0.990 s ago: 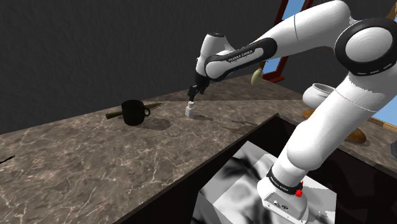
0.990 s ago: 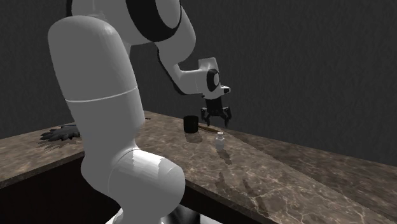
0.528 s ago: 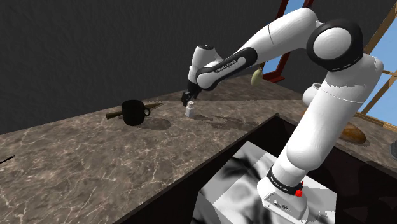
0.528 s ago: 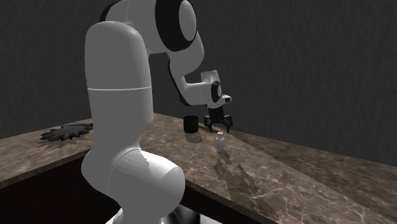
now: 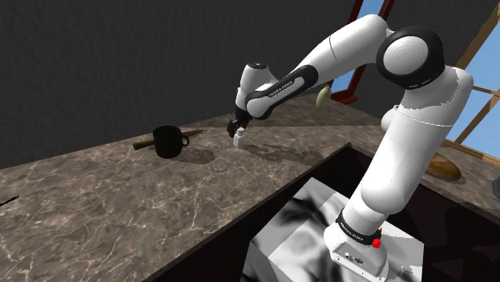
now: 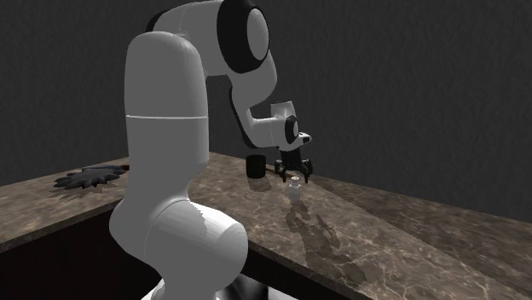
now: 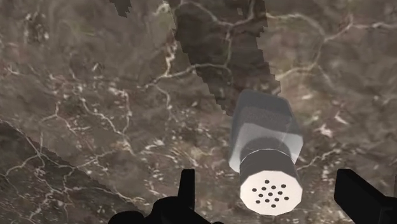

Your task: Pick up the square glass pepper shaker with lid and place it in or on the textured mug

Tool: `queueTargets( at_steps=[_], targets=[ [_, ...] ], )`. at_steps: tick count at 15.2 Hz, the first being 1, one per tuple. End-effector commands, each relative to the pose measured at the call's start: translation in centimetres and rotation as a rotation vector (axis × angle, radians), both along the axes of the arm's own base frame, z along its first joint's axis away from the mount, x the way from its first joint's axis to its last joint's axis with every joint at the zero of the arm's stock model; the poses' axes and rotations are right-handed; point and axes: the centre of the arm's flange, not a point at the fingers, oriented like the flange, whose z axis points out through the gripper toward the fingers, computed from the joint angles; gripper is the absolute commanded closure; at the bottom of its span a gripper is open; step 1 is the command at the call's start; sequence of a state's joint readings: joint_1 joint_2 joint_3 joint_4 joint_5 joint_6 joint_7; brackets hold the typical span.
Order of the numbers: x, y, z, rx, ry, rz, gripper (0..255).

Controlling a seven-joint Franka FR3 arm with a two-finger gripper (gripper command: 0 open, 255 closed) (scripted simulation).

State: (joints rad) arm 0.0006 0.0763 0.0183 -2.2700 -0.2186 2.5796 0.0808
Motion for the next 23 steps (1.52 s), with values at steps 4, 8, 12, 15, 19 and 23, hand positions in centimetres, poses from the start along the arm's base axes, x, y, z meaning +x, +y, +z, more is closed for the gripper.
queueTargets(
  at_steps=[4,8,12,15,19,23],
  targets=[
    [0.0,0.0,0.0,0.0,0.0,0.0,255],
    [0.0,0.0,0.0,0.0,0.0,0.0,255],
    [-0.1,0.0,0.0,0.0,0.0,0.0,255],
    [0.0,0.0,1.0,0.0,0.0,0.0,255],
    [0.0,0.0,3.1,0.0,0.0,0.0,255],
    [0.0,0.0,5.3,0.0,0.0,0.0,255]
  ],
)
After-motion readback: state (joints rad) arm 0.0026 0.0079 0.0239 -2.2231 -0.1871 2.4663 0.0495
